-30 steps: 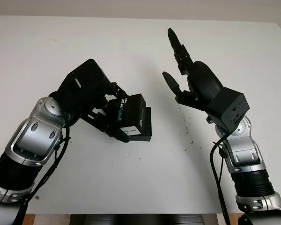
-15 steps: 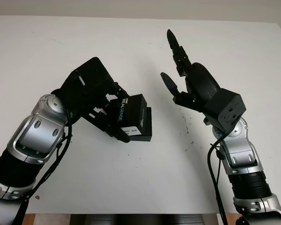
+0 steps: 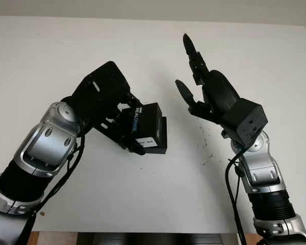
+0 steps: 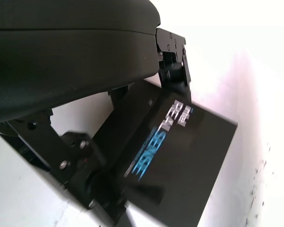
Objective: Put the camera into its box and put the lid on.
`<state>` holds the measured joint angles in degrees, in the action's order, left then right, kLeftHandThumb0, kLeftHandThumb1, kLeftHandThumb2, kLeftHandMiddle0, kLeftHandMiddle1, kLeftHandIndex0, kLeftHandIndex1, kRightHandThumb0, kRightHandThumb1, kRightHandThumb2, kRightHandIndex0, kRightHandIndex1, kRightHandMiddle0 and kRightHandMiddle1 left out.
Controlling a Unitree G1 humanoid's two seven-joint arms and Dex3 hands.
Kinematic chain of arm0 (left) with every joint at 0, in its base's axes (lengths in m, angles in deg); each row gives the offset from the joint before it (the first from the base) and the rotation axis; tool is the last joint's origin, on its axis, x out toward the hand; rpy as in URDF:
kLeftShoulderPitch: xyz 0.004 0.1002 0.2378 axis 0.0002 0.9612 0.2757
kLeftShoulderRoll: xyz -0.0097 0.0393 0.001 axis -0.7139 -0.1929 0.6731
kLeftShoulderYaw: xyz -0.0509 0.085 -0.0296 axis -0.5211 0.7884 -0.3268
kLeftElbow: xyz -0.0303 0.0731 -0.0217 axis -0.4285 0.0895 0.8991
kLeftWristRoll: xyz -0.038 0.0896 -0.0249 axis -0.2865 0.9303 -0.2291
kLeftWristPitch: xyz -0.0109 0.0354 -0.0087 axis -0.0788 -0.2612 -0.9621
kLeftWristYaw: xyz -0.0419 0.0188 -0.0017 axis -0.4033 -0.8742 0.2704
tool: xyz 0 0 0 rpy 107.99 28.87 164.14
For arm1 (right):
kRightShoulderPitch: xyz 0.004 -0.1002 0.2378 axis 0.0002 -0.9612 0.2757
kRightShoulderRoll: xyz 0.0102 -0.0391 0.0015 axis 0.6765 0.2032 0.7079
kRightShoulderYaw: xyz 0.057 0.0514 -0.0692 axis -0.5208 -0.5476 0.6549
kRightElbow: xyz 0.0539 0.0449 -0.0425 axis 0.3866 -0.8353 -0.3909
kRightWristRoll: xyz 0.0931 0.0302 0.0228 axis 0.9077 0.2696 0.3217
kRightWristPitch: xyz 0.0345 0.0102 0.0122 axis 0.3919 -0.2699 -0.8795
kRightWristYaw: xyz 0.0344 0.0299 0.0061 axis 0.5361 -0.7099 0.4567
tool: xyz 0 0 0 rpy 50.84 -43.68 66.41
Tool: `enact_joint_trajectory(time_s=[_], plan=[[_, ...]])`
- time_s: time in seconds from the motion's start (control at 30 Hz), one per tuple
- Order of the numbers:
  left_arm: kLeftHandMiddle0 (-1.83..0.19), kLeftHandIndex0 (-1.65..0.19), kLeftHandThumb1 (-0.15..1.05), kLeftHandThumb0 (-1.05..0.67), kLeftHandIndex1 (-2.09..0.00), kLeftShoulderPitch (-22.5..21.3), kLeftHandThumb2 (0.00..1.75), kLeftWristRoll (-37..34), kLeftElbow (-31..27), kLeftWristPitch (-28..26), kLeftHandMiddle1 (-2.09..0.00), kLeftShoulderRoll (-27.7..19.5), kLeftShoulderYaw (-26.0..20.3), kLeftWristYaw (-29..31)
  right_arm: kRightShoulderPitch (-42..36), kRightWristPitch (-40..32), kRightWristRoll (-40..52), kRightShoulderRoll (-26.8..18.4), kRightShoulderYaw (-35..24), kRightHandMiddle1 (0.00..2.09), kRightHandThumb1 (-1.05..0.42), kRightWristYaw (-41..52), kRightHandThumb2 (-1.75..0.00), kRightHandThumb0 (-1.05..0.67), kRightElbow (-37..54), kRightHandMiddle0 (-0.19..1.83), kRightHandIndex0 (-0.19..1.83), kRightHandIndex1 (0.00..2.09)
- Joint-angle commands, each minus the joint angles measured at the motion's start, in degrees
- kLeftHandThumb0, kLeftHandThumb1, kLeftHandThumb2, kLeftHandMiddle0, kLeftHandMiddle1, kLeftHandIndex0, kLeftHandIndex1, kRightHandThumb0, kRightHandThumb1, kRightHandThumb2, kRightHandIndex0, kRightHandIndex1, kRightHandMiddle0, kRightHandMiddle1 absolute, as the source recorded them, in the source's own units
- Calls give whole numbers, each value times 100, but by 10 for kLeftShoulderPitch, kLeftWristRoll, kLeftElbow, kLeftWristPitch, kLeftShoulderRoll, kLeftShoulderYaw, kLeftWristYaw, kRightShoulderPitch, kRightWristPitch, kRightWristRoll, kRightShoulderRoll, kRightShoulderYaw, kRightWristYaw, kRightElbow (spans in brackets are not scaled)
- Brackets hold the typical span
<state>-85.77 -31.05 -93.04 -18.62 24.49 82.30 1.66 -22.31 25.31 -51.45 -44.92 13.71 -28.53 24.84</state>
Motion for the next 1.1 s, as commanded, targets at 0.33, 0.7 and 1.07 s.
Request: enact_joint_trajectory(time_s=[0.33,0.7,1.07], plan=[[19,19,88,-55,0,-49,6,-29,-29,15,0,-46,81,85,-5,3,-1,2,-1,5,-105,-4,-61,-80,4,-18,-19,1],[19,19,89,-60,0,-88,6,-29,-29,24,0,-89,130,147,-1,0,-8,1,3,5,-105,-4,-61,-81,3,-18,-19,3],[19,19,102,-67,0,-148,8,17,-40,57,0,-129,220,210,1,5,-8,2,6,6,-105,-6,-62,-81,-4,-18,-17,4]])
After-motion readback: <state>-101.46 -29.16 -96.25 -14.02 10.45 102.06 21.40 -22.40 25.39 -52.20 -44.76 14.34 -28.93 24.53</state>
